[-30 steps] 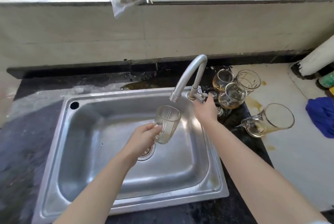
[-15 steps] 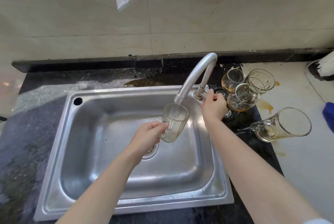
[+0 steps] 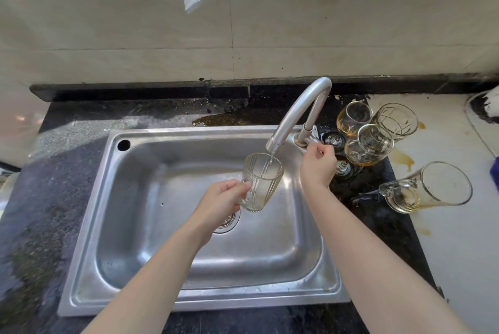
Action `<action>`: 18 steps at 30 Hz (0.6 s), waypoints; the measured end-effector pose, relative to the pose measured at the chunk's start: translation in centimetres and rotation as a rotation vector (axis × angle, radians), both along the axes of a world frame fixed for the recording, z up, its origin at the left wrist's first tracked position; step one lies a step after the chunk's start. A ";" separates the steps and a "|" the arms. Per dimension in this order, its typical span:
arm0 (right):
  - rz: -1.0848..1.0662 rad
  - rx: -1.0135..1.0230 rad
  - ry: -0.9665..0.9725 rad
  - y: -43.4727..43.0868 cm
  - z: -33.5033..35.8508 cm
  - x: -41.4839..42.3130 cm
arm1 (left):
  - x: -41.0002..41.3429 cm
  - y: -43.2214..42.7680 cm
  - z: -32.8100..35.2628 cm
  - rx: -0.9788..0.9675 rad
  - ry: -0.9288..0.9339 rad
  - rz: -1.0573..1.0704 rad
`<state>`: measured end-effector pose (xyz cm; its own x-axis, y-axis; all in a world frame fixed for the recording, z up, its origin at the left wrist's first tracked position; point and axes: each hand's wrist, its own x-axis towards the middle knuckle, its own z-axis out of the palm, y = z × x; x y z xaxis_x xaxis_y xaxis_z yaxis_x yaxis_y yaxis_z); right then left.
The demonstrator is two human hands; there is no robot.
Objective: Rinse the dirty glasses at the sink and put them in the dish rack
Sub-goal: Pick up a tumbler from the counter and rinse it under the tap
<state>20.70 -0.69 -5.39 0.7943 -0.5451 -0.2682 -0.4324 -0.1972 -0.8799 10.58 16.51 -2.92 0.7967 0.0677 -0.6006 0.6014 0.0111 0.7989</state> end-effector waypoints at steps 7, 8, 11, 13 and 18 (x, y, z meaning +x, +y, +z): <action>0.019 -0.005 -0.002 0.0 -0.2 -0.1 | -0.4 0.3 -0.1 -0.001 0.008 0.006; 0.022 -0.003 -0.002 0.0 -0.2 -0.1 | -0.5 0.3 -0.1 0.000 0.007 0.005; 0.036 0.006 -0.003 -0.1 -0.2 -0.1 | -0.6 0.2 0.0 0.000 0.005 0.008; 0.046 0.008 -0.001 -0.2 -0.2 -0.2 | -0.6 0.2 -0.1 -0.001 0.006 0.008; 0.088 0.009 0.030 -0.5 0.0 -0.3 | -0.8 0.1 -0.1 -0.018 -0.001 0.020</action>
